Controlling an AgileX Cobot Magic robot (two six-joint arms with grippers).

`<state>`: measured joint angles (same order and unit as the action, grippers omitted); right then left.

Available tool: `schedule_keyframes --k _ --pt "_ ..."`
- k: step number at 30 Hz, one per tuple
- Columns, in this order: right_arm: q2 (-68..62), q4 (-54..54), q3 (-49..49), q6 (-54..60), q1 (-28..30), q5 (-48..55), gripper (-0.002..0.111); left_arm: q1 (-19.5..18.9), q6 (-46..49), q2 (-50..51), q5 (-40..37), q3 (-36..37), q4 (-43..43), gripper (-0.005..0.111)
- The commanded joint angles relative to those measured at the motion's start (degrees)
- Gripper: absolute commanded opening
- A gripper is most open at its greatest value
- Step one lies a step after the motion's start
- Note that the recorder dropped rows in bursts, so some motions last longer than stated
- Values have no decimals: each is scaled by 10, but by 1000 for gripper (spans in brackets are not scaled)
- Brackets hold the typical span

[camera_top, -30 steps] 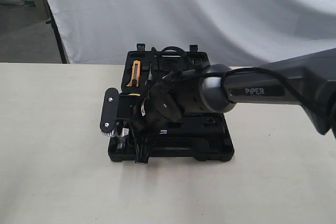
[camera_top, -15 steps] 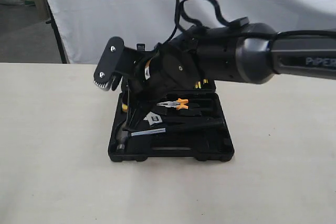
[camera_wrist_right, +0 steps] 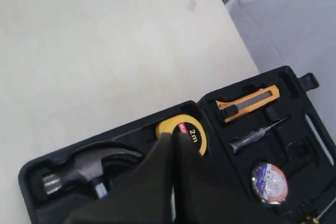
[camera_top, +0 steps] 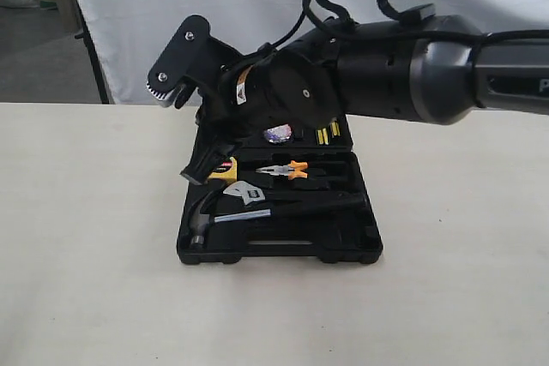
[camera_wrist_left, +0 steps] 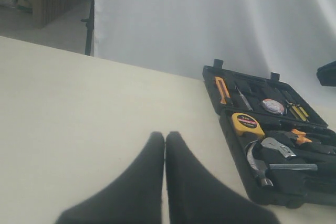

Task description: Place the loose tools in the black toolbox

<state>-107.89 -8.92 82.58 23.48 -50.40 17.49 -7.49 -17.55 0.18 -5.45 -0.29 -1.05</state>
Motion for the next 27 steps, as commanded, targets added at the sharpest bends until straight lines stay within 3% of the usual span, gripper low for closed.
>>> schedule_keyframes --k 1,8,15,27 --pt "-19 -1 -1 -59 16 -26 0 -15 -3 -2 4 -2 -3 1" --pt "-97 0 -1 -175 45 -5 0 -15 -3 -2 4 -2 -3 1" --pt "-162 0 -1 -175 45 49 0 -15 -3 -2 4 -2 -3 1" --pt "-52 11 -1 -184 44 37 0 -15 -3 -2 4 -2 -3 1"
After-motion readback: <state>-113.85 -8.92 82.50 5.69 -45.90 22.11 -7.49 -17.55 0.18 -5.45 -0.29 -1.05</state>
